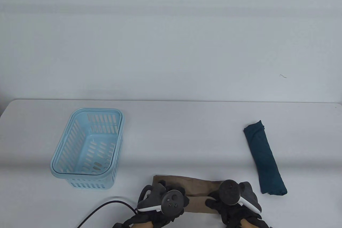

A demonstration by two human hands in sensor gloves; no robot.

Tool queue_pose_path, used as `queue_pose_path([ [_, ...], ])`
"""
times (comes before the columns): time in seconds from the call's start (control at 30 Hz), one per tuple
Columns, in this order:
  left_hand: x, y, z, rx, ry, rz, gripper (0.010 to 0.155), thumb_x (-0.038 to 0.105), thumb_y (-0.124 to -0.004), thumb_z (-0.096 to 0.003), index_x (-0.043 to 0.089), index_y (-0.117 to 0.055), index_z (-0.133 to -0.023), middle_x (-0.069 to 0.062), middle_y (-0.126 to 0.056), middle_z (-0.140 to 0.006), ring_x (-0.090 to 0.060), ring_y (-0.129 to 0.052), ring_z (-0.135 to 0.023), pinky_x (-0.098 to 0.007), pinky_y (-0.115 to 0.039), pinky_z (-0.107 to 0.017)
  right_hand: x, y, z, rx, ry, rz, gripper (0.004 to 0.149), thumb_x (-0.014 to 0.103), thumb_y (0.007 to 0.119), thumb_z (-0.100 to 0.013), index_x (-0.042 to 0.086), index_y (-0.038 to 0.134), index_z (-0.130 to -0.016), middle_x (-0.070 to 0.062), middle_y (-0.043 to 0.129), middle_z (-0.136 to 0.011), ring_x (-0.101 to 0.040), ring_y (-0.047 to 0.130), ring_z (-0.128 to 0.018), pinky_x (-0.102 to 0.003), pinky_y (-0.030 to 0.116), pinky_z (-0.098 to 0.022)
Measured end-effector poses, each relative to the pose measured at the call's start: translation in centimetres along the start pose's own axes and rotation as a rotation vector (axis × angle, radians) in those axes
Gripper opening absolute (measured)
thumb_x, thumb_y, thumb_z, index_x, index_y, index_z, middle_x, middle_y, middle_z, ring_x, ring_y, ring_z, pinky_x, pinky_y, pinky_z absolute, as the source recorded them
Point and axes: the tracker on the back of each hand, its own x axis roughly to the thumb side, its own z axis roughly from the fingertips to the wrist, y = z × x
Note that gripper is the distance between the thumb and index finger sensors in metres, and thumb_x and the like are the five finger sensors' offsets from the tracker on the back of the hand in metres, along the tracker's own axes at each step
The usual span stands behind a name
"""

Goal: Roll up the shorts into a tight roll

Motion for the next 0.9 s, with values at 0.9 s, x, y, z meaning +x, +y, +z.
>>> queue_pose_path([
  [0.9, 0.1, -2.6, -1.9, -0.087, 0.079, -0.175, 0.067, 0.03, -0.071, -0.0464, 0.002, -0.052, -0.105, -0.027, -0.067, -0.106, -0.049, -0.079, -0.093, -0.077, -0.045, -0.065, 2.1, 1.5, 0.2, 0.05, -0.134, 0.325, 0.068, 0.042, 0.07, -0.046, 0.008, 0.055, -0.104, -0.019, 0.057, -0.107, -0.042, 0.055, -0.096, -0.07, 0.036, -0.069],
])
